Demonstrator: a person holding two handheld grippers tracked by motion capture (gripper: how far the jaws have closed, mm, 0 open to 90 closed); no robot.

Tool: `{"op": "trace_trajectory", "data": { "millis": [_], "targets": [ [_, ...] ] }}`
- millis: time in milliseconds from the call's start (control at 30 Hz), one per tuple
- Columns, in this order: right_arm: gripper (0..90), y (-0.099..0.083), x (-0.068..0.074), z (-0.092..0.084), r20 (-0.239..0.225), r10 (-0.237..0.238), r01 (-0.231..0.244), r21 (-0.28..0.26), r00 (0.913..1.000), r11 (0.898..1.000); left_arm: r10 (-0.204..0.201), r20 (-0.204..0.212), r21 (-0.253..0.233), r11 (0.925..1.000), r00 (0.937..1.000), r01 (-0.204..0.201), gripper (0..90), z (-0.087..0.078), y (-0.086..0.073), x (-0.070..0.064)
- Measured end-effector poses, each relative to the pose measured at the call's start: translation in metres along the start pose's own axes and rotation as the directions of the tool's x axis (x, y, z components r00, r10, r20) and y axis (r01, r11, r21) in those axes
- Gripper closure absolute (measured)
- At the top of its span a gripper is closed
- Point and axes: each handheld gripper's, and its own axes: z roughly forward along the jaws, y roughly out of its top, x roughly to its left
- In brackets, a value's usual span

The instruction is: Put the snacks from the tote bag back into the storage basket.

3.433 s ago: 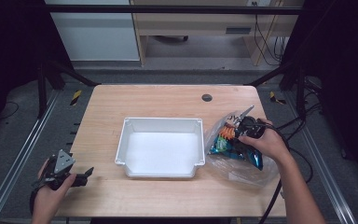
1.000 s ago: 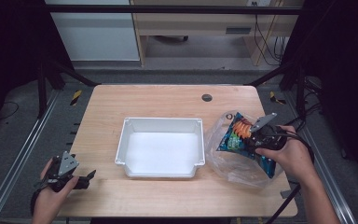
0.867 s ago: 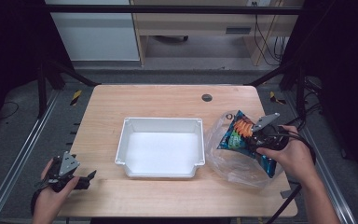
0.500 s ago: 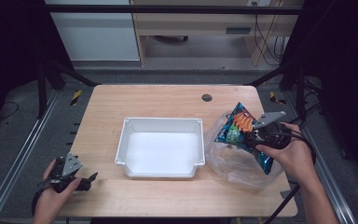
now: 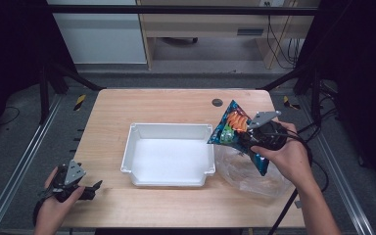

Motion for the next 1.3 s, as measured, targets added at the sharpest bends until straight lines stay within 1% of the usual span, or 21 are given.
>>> {"op": "trace_trajectory", "data": {
  "millis": [133, 233, 333, 567, 733, 833, 933, 967, 1033, 1167, 1267, 1300],
  "targets": [
    [42.1, 0.011, 0.003, 0.005, -0.01, -0.013, 0.013, -0.001, 0.9999, 1.0, 0.002, 0.002, -0.001, 1.0, 1.0, -0.002, 3.9, 0.0, 0.0, 0.0],
    [42.2, 0.017, 0.004, 0.009, -0.013, -0.02, 0.02, -0.015, 0.9997, 1.0, 0.001, 0.001, 0.001, 1.0, 1.0, -0.001, 3.9, 0.001, 0.0, 0.001],
    [42.1, 0.023, 0.006, 0.013, -0.027, -0.014, 0.014, -0.029, 0.9995, 1.0, -0.003, 0.002, -0.002, 1.0, 1.0, 0.003, 3.9, 0.001, 0.0, 0.001],
    [42.2, 0.037, 0.009, 0.023, -0.031, -0.033, 0.031, -0.041, 0.999, 0.999, -0.003, 0.004, -0.003, 1.0, 1.0, 0.003, 3.9, 0.001, 0.0, 0.0],
    [42.2, 0.043, 0.012, 0.028, -0.039, -0.043, 0.041, -0.043, 0.9983, 0.998, -0.007, 0.005, -0.005, 1.0, 1.0, 0.007, 3.9, 0.001, 0.001, 0.001],
    [42.3, 0.046, 0.013, 0.03, -0.043, -0.043, 0.041, -0.049, 0.9981, 0.998, -0.001, 0.006, 0.0, 1.0, 1.0, 0.001, 3.9, 0.002, 0.001, 0.0],
    [42.3, 0.049, 0.015, 0.033, -0.047, -0.042, 0.04, -0.05, 0.998, 0.998, -0.003, 0.013, 0.001, 1.0, 0.9999, 0.003, 3.9, 0.003, 0.001, 0.0],
    [42.3, 0.05, 0.015, 0.033, -0.049, -0.049, 0.046, -0.052, 0.9976, 0.998, -0.004, 0.013, 0.001, 1.0, 0.9999, 0.004, 3.9, 0.003, 0.001, 0.0],
    [42.3, 0.052, 0.016, 0.035, -0.052, -0.044, 0.041, -0.055, 0.9977, 0.998, -0.007, 0.012, -0.001, 1.0, 0.9999, 0.007, 3.9, 0.004, 0.001, 0.0],
    [42.3, 0.055, 0.017, 0.039, -0.054, -0.048, 0.045, -0.052, 0.9974, 0.998, -0.009, 0.011, 0.0, 1.0, 0.9999, 0.009, 3.9, 0.004, 0.001, 0.0],
    [42.4, 0.059, 0.02, 0.045, -0.062, -0.047, 0.044, -0.054, 0.997, 0.998, -0.011, 0.011, -0.004, 0.9999, 0.9999, 0.011, 3.9, 0.003, 0.001, 0.0],
    [42.4, 0.061, 0.02, 0.046, -0.063, -0.054, 0.051, -0.056, 0.9966, 0.997, -0.01, 0.011, -0.004, 0.9999, 0.9999, 0.01, 3.9, 0.003, 0.001, 0.0]
  ]
}}
